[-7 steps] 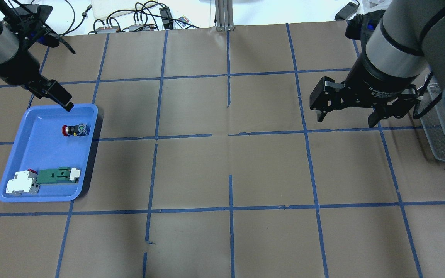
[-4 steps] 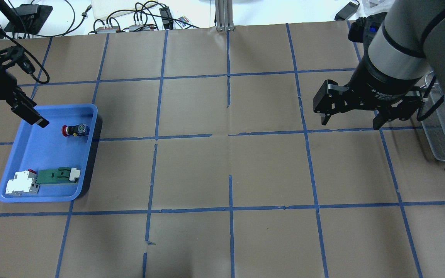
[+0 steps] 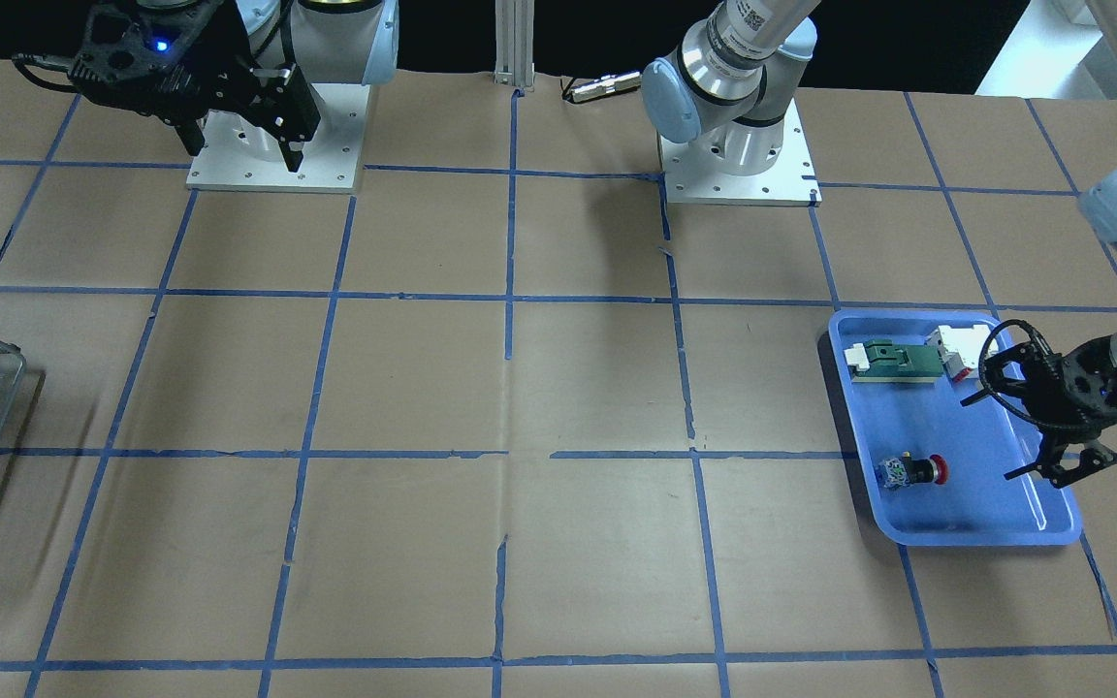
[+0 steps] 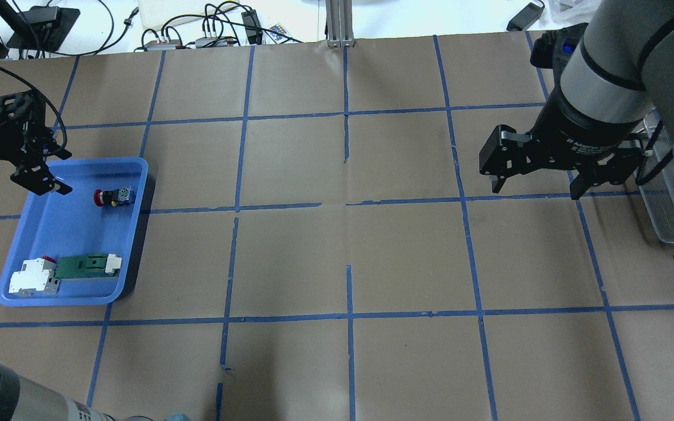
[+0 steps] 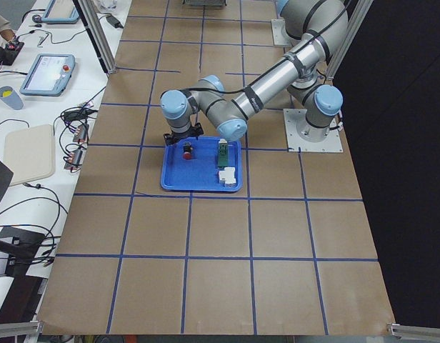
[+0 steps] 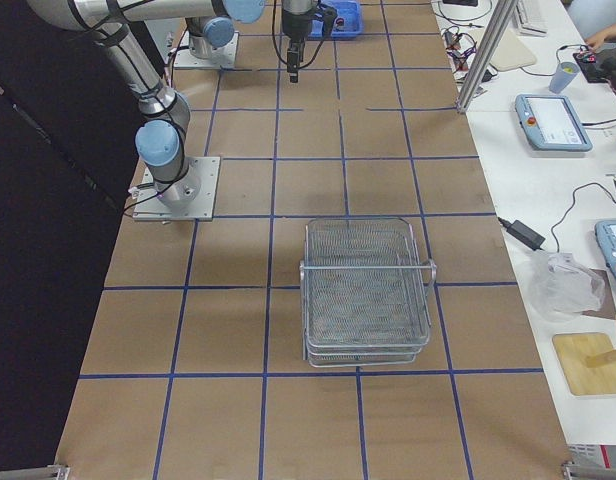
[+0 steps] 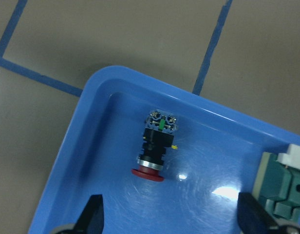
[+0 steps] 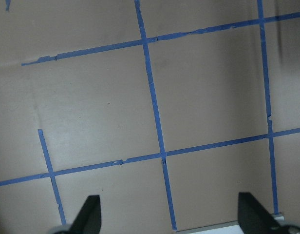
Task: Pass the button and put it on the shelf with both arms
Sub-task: 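Grasp the red push button by its cap with the left gripper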
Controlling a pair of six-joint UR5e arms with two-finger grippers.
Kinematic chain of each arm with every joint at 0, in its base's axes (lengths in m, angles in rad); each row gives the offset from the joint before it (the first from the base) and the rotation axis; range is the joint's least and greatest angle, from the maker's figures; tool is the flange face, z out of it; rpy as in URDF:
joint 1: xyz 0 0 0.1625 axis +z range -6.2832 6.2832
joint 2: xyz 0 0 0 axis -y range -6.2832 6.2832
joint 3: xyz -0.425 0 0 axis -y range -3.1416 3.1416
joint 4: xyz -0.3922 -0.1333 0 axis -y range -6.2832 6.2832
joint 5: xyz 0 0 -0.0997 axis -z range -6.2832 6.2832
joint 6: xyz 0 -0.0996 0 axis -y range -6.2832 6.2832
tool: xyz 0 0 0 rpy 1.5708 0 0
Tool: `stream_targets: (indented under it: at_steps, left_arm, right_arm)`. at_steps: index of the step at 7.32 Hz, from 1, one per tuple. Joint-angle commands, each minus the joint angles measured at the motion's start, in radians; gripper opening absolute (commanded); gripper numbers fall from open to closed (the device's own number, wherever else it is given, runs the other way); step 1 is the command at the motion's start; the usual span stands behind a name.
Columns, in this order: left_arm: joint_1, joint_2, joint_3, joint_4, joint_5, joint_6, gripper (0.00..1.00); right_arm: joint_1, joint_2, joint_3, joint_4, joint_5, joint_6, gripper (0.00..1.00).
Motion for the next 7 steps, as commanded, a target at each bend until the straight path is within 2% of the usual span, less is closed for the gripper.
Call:
stream_targets:
  at_steps: [1,3,6,7]
  left_arm:
    - [0.008,-0.089,0.013,0.015,-0.11,0.268,0.95]
    - [0.081,-0.138,-0.02,-0.007,-0.148,0.287,0.94]
    - [0.089,-0.158,-0.039,-0.025,-0.19,0.287,0.94]
    - [0.089,-0.17,-0.042,-0.025,-0.191,0.287,0.89]
  right_arm:
    - [-0.003,0.0,0.006,0.001,-0.005,-0.001,1.0]
    - [-0.005,0.0,0.008,0.003,-0.005,-0.001,1.0]
    - [-0.006,0.003,0.006,-0.005,-0.002,-0.001,1.0]
    - [-0.006,0.0,0.006,-0.005,-0.006,0.005,1.0]
